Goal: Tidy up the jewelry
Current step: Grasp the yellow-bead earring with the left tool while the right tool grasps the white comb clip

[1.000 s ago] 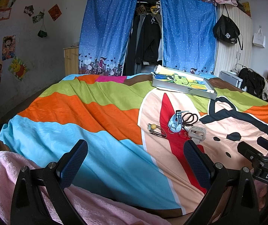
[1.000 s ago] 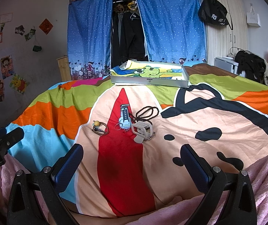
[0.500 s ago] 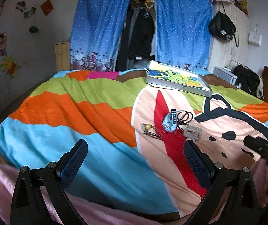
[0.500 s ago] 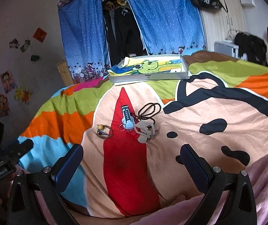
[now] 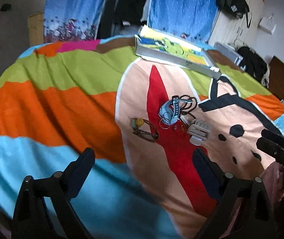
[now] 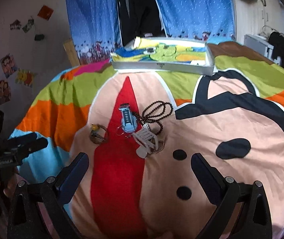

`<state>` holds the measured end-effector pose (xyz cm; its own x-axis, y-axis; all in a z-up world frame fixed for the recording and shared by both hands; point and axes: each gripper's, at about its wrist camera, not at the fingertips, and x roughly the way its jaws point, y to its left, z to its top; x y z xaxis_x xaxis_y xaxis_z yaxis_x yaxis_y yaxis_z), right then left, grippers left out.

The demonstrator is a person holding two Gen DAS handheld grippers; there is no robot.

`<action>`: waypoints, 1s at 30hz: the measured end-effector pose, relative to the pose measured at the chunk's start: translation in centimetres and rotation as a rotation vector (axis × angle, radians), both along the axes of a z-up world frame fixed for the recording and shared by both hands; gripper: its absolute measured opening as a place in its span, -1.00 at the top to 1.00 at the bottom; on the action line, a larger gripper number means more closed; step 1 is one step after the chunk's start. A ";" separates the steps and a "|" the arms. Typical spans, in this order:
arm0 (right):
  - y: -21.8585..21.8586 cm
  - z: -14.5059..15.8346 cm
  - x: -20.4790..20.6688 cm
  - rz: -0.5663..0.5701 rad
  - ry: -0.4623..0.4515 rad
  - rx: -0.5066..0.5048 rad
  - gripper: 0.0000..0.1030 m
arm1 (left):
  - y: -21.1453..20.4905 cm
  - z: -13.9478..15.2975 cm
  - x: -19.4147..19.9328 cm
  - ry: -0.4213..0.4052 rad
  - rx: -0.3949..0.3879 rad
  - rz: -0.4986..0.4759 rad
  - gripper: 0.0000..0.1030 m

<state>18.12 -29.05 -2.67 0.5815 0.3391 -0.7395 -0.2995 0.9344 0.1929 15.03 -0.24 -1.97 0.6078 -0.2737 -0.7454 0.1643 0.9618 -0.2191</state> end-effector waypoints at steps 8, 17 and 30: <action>-0.5 -5.1 5.8 -0.010 0.178 0.071 -0.77 | -0.8 -4.1 7.2 0.104 0.040 -0.045 -0.25; 1.7 -8.1 8.8 0.068 0.216 -0.030 -0.47 | -0.6 -7.2 10.8 0.178 0.007 -0.053 0.00; 3.8 -10.2 10.3 0.140 0.205 -0.107 0.43 | 0.0 -8.7 12.6 0.224 -0.028 -0.042 0.59</action>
<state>28.44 -25.25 -12.87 0.3690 0.3190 -0.8730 -0.3922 0.9050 0.1649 27.66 -0.23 -10.64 0.4159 -0.3178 -0.8521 0.1489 0.9481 -0.2809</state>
